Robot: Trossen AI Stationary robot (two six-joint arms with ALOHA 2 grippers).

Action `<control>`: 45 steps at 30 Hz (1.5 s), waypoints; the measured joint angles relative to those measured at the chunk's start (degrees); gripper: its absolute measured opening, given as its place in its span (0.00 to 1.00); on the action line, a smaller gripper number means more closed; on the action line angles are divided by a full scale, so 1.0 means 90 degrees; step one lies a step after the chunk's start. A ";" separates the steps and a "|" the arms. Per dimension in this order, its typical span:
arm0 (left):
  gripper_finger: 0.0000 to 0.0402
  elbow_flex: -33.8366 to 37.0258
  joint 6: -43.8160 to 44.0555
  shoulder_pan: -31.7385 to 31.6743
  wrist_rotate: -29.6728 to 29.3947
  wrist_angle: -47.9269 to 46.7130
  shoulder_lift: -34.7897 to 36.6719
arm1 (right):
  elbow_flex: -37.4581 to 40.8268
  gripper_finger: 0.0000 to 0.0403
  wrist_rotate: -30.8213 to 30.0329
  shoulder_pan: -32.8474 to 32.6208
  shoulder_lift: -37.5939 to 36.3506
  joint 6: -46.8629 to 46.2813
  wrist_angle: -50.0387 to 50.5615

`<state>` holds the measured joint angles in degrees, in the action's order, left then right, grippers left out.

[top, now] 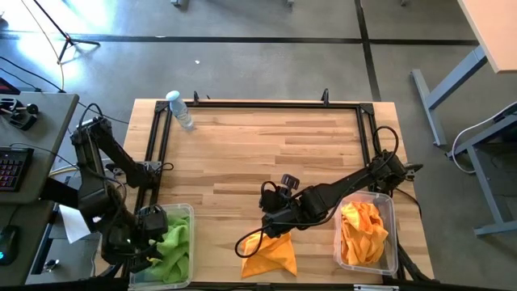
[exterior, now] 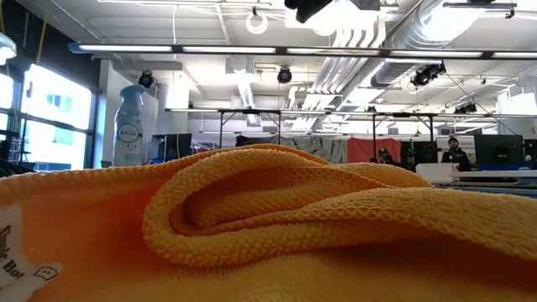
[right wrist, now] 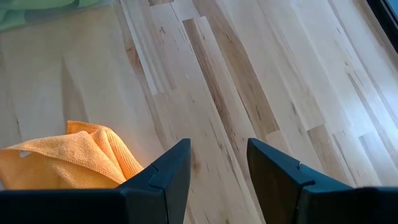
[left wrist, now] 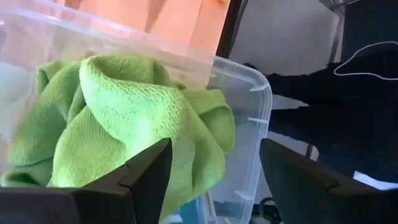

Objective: Sort microfiber towel by color & place in baskets
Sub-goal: Put the green towel into the left transparent bin

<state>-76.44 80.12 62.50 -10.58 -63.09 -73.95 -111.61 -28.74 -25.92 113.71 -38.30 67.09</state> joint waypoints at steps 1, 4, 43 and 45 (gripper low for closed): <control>0.58 0.0000 -0.0017 0.0000 -0.0001 0.0019 -0.0061 | 0.0000 0.38 -0.0005 -0.0002 0.0000 0.0000 0.0002; 0.58 0.0002 -0.0084 -0.0001 0.0137 -0.0044 -0.0387 | 0.0000 0.38 -0.0016 -0.0001 0.0000 -0.0001 0.0000; 0.58 0.1457 -0.2745 0.0226 0.0518 0.0878 -0.2090 | -0.0002 0.38 0.0024 0.0000 -0.0001 -0.0050 -0.0194; 0.58 0.1460 -0.2643 0.0226 0.0621 0.0857 -0.1930 | -0.0002 0.38 0.0026 -0.0002 0.0000 -0.0084 -0.0194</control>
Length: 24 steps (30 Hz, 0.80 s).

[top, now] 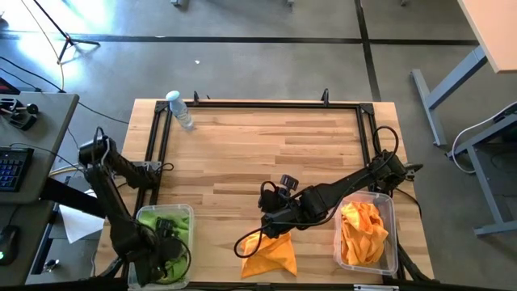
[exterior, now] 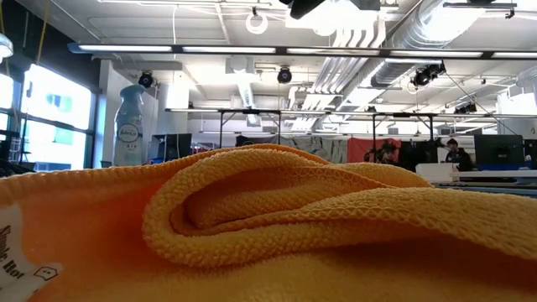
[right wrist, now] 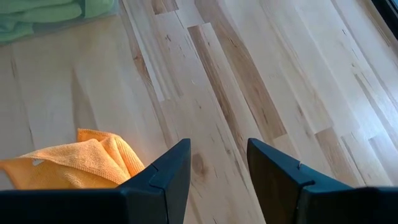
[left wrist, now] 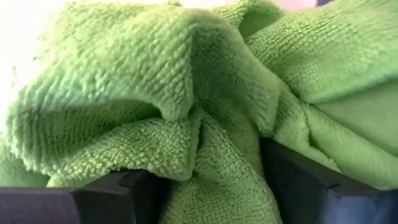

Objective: Sort microfiber towel by color & place in baskets
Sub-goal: Put the green towel into the left transparent bin, then put the yellow towel into the right transparent bin

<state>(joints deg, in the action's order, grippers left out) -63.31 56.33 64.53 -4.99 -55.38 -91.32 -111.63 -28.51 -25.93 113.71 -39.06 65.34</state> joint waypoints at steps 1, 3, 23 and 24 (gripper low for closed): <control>0.58 0.0000 0.0111 0.0000 0.0012 -0.0005 0.0103 | 0.0000 0.38 0.0000 0.0001 -0.0002 -0.0027 0.0000; 0.58 -0.0017 0.0358 0.0000 0.0014 -0.0017 0.0339 | 0.0000 0.38 0.0000 0.0000 -0.0002 -0.0054 0.0000; 0.58 -0.0483 0.0514 -0.0171 -0.1748 -0.0558 0.2617 | -0.0002 0.38 0.0539 0.0048 -0.0002 -0.0071 -0.0121; 0.58 -0.0483 0.0327 -0.0248 -0.1903 -0.0536 0.2692 | -0.0004 0.38 0.0698 0.0048 0.0017 0.0056 -0.0183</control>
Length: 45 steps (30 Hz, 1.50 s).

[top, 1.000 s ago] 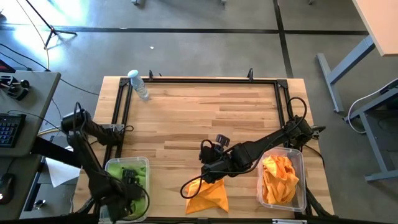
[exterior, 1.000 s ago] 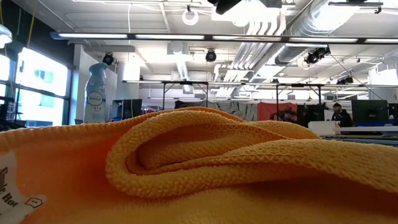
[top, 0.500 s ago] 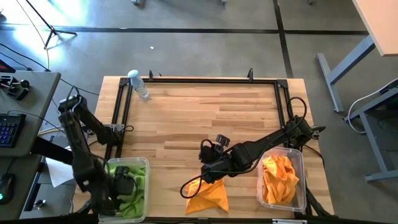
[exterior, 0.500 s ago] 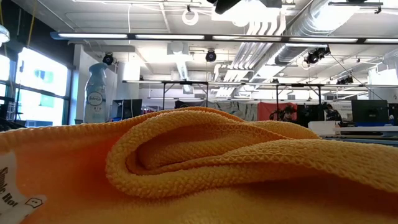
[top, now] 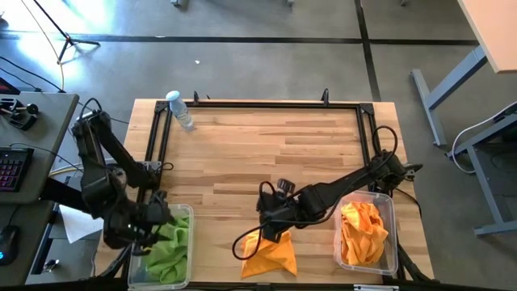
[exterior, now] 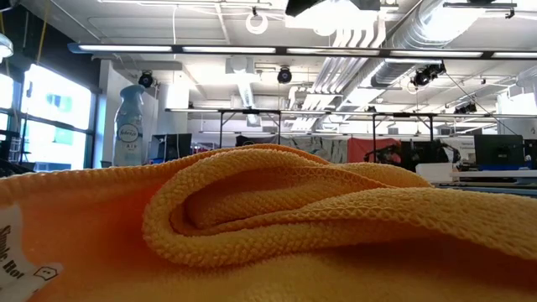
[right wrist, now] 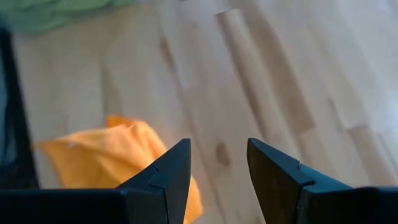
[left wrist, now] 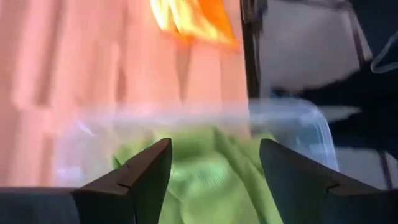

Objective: Sort microfiber towel by color & place in baskets
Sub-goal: Put the yellow towel into the right transparent bin

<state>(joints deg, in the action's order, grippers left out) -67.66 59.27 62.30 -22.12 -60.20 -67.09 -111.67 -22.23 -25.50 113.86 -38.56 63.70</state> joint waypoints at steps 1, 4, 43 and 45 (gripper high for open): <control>0.58 0.0000 -0.0225 -0.0082 -0.0161 0.0025 0.0063 | -0.0006 0.38 0.0140 0.0000 0.0025 0.0157 -0.0066; 0.58 0.0026 -0.0960 -0.0374 -0.0650 0.0060 0.0189 | -0.0006 0.38 0.0489 -0.0009 0.0201 0.0561 -0.0240; 0.58 0.0272 -0.5159 -0.2384 -0.0572 0.1504 0.0199 | 0.0000 0.05 0.2230 -0.0419 0.2393 -0.0567 -0.0985; 0.58 0.0272 -0.5053 -0.2379 -0.0568 0.1532 0.0199 | 0.0033 0.04 0.2051 -0.0435 0.2164 -0.0766 -0.0685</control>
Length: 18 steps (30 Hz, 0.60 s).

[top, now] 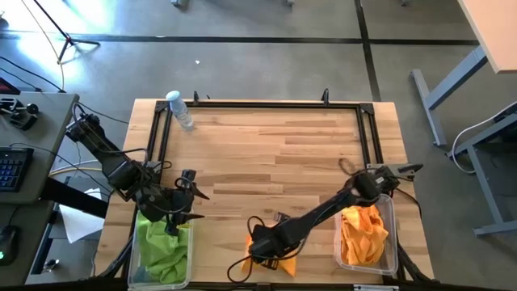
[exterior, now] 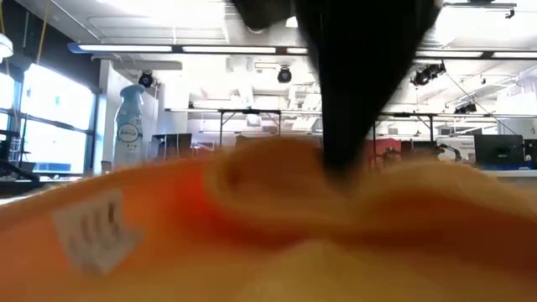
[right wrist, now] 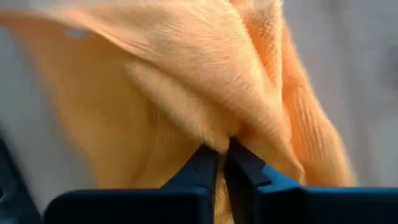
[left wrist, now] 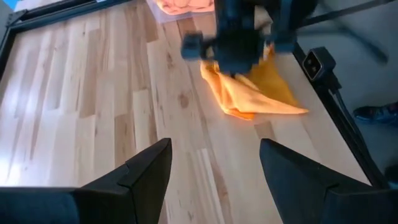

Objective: Sort microfiber towel by color & place in baskets
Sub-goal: Put the yellow towel into the right transparent bin

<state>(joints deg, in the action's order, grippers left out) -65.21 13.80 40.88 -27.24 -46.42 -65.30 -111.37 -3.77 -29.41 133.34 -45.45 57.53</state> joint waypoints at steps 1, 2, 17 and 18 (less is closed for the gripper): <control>0.58 0.0000 0.0050 0.0000 -0.0001 -0.0001 0.0000 | 0.0007 0.03 -0.0134 -0.0005 -0.0197 -0.0082 0.0102; 0.58 0.0000 0.0098 -0.0001 -0.0001 -0.0003 0.0000 | -0.0004 0.02 -0.0250 -0.0012 -0.0403 -0.0129 0.0123; 0.58 0.0001 -0.0109 -0.0005 -0.0049 -0.0003 -0.0007 | -0.0031 0.01 -0.1368 -0.0433 -0.2937 -0.1070 0.2299; 0.58 0.0000 -0.0108 -0.0005 -0.0071 0.0001 -0.0007 | -0.0031 0.01 -0.1367 -0.0491 -0.3096 -0.1187 0.2468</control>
<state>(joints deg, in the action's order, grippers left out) -65.21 12.83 40.84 -27.88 -46.41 -65.36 -111.66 -16.07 -33.83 105.48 -56.13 79.74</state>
